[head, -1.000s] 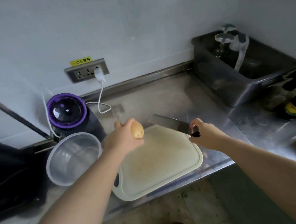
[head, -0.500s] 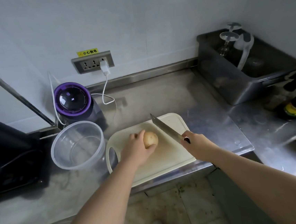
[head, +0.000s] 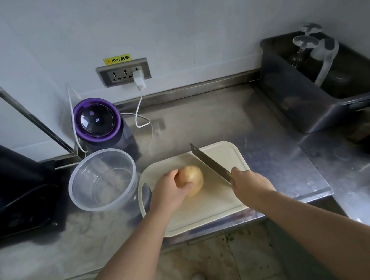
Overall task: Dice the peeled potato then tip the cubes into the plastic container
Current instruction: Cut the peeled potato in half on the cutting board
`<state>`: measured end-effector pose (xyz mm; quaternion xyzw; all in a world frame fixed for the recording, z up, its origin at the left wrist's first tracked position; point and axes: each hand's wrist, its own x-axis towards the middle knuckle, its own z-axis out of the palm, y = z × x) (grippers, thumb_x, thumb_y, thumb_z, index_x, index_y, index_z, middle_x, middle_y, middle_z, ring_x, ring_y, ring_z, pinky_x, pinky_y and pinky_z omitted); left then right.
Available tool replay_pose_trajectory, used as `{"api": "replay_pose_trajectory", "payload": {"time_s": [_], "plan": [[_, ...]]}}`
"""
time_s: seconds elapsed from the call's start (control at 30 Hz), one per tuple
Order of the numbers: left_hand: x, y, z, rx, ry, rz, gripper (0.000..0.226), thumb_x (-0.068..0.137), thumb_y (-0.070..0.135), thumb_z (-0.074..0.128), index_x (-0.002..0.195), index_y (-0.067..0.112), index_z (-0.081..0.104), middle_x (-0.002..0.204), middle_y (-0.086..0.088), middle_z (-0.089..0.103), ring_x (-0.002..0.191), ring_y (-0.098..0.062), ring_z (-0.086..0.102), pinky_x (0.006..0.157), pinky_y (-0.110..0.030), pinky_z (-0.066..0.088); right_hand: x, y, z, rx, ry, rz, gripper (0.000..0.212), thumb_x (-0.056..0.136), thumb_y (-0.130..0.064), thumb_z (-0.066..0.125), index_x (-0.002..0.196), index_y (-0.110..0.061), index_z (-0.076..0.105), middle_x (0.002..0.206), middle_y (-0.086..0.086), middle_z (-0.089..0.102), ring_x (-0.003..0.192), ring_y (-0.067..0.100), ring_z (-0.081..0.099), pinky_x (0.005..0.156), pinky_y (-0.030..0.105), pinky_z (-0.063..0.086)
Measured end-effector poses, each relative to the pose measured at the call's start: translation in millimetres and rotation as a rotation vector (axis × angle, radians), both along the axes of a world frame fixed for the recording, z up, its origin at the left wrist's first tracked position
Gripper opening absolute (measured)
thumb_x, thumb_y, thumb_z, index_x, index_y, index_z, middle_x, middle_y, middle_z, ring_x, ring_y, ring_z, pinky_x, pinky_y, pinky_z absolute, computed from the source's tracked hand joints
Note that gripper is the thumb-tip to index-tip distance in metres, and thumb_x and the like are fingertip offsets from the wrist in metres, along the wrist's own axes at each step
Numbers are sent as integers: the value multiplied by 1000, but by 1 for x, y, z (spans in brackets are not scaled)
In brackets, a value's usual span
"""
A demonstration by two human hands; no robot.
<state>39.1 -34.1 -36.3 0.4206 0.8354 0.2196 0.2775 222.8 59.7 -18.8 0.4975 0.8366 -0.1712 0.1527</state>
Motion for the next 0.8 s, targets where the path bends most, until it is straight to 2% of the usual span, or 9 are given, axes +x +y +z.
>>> {"api": "replay_pose_trajectory", "payload": {"time_s": [0.13,0.23,0.3,0.4,0.43,0.5,0.57,0.67,0.8], "plan": [[-2,-2,5,31,-86,52,55,88,40,64,136,16,50,132,0,57,121,-20,52,91,-26,39,-9,3,29,79,41,43,22,101,-17,33,122,-17,42,76,0,52,67,21,56,56,31,44],[-2,-4,8,24,-88,56,43,90,43,59,124,16,59,117,0,64,103,-18,56,80,-25,37,-16,-9,56,77,160,58,20,100,-15,32,119,-18,37,69,-1,47,63,23,53,54,31,39],[-1,-4,8,12,-53,38,38,93,47,53,110,15,64,103,-1,67,89,-15,56,70,-26,37,-18,-23,68,52,161,116,23,100,-14,33,123,-18,35,74,2,53,62,21,54,53,33,44],[1,-1,9,-11,7,44,41,94,50,48,96,12,64,88,2,62,80,-16,55,54,-21,29,-22,-39,71,33,120,166,34,98,-8,37,130,-18,31,83,5,60,67,23,60,62,38,55],[2,0,10,-29,27,51,40,95,49,48,96,13,63,89,2,61,81,-16,54,53,-21,28,-23,-41,69,41,110,175,36,97,-6,37,130,-18,29,79,4,58,65,22,59,60,36,53],[3,2,11,-43,37,56,40,96,46,47,107,12,64,101,-2,64,93,-20,58,62,-23,32,-26,-44,65,54,109,186,36,95,-4,38,129,-17,30,71,2,50,60,21,53,52,32,45],[3,3,11,-27,12,71,39,97,43,48,111,10,64,107,-4,66,97,-21,59,67,-24,32,-28,-46,64,52,111,187,36,95,-4,38,129,-16,31,72,2,50,61,21,53,51,32,43],[2,3,9,23,-35,88,38,96,41,49,97,9,69,96,-7,70,83,-20,59,56,-21,31,-30,-50,63,35,114,177,42,96,-5,42,133,-17,30,86,5,60,70,22,62,61,36,53],[2,4,7,49,-55,90,40,97,39,48,89,7,70,86,-8,69,80,-23,61,55,-21,32,-32,-52,62,31,98,175,42,97,-7,44,135,-17,28,86,4,60,71,21,62,54,30,48]]}}
